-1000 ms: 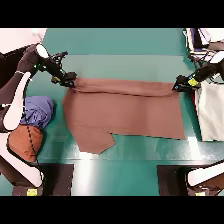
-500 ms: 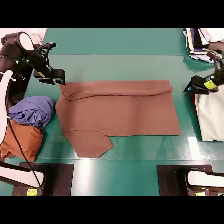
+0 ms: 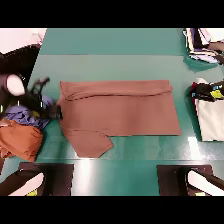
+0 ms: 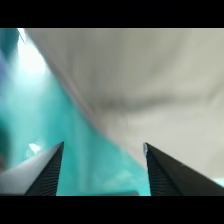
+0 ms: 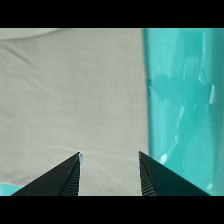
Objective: Fold the shirts.
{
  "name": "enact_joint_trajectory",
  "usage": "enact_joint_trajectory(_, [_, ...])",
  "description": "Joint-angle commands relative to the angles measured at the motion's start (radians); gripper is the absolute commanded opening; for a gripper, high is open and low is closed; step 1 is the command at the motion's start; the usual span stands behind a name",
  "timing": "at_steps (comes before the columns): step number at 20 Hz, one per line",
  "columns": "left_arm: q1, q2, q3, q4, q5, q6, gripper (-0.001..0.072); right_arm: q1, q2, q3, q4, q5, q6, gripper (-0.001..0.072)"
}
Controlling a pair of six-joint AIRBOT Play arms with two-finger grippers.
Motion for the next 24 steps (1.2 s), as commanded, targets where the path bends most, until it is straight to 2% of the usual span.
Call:
enact_joint_trajectory(1, [0.000,0.241,-0.347,-0.169,0.074,-0.062,0.0589,-0.001,0.026,-0.012,0.072,-0.028,-0.010,0.0403])
enact_joint_trajectory(4, [0.000,0.329,-0.500,-0.268,0.153,-0.091,0.0589,0.000,0.024,-0.011,0.080,-0.028,-0.010,0.0403])
enact_joint_trajectory(8, [0.000,0.329,-0.594,-0.388,0.283,-0.089,0.0589,0.000,0.024,-0.012,0.080,-0.027,-0.010,0.0403])
enact_joint_trajectory(12, [0.000,0.329,-0.597,-0.399,0.369,-0.090,0.0586,0.000,0.024,-0.012,0.080,-0.025,-0.010,0.0403])
enact_joint_trajectory(14, [0.000,0.329,-0.598,-0.416,0.378,-0.089,0.0347,0.000,0.024,-0.012,0.080,-0.019,-0.010,0.0403])
enact_joint_trajectory(15, [0.000,0.329,-0.599,-0.435,0.382,-0.078,0.0260,0.000,0.025,-0.012,0.080,-0.016,-0.010,0.0402])
enact_joint_trajectory(17, [0.000,0.329,-0.597,-0.451,0.395,-0.058,0.0235,-0.011,0.026,-0.012,0.077,0.020,-0.015,0.0376])
enact_joint_trajectory(18, [0.000,0.329,-0.594,-0.451,0.397,-0.058,0.0177,-0.024,0.026,-0.012,0.076,0.051,-0.037,0.0376])
enact_joint_trajectory(19, [0.000,0.329,-0.585,-0.452,0.398,-0.045,0.0032,-0.044,0.026,-0.018,0.068,0.086,-0.039,0.0376])
enact_joint_trajectory(24, [0.000,0.329,-0.519,-0.456,0.367,0.009,0.0025,-0.220,0.107,-0.266,0.068,0.079,-0.039,0.0388])
